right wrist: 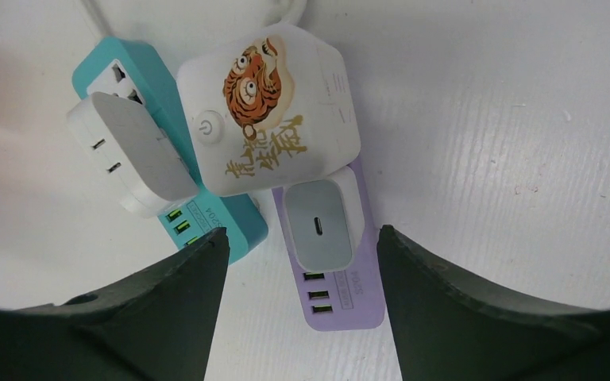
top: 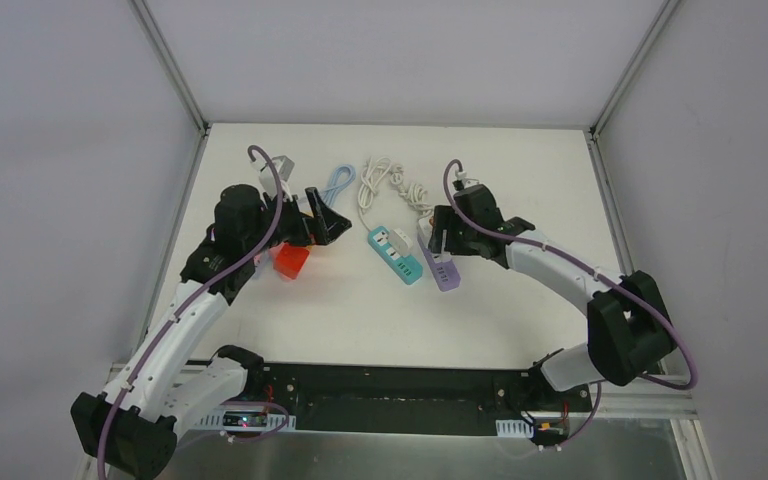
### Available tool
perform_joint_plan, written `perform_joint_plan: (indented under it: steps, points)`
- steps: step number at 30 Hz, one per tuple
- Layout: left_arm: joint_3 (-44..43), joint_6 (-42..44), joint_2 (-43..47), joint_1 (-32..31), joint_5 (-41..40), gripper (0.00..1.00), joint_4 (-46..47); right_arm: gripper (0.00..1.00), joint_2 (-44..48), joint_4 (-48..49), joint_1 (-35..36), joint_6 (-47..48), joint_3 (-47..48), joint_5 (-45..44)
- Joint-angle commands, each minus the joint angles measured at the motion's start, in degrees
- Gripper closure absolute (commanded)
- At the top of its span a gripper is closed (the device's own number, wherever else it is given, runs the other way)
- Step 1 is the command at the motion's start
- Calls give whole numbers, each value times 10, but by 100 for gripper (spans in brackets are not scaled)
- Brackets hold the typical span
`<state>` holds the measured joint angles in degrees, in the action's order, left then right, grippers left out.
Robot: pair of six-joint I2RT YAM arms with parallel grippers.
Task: Pull the plug off the socket
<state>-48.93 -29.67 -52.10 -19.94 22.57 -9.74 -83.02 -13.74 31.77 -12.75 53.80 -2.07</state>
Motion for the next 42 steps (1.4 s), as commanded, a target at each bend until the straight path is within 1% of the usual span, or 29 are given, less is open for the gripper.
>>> perform_joint_plan:
  steps: [1,4,6,8,13,16,17,20,22,24,25,27,30,32,34,36,38,40,42]
  points:
    - [-8,24,29,-5,-34,1,0,30,-13,2,22,30,28,-71]
    - [-3,21,36,-5,-37,1,-2,35,-25,5,29,33,35,-96]
    - [1,16,38,-5,-31,1,1,42,-34,7,32,36,39,-110]
    - [4,10,36,-7,-21,1,1,49,-42,6,33,40,44,-106]
    - [21,-10,32,-14,-18,1,5,61,-59,-10,39,40,52,-90]
    - [33,-27,24,-30,-15,1,12,72,-55,-21,42,26,51,-89]
    - [36,-33,21,-38,-14,1,16,74,-53,-27,44,17,50,-92]
    - [49,-55,8,-63,-21,2,30,76,-52,-86,60,-35,70,-131]
    - [62,-72,0,-83,-29,2,46,75,-55,-122,78,-80,79,-155]
    - [79,-90,-11,-103,-36,2,72,73,-60,-139,87,-117,78,-156]
    - [86,-96,-20,-114,-43,2,86,71,-65,-144,88,-132,79,-155]
    - [93,-104,-41,-141,-61,2,113,61,-72,-156,88,-149,85,-162]
    - [94,-113,-79,-180,-91,6,142,48,-73,-159,88,-145,95,-172]
    - [97,-120,-106,-206,-115,7,171,46,-73,-154,88,-134,98,-172]
    - [97,-133,-139,-220,-123,8,201,46,-75,-146,89,-124,98,-166]
    - [90,-143,-178,-229,-118,11,227,50,-79,-141,88,-118,100,-156]
    - [79,-159,-215,-237,-116,15,242,57,-84,-138,88,-116,101,-146]
    - [71,-168,-251,-248,-120,21,260,69,-85,-136,88,-118,100,-136]
    - [64,-166,-278,-266,-152,24,270,80,-84,-134,87,-121,97,-128]
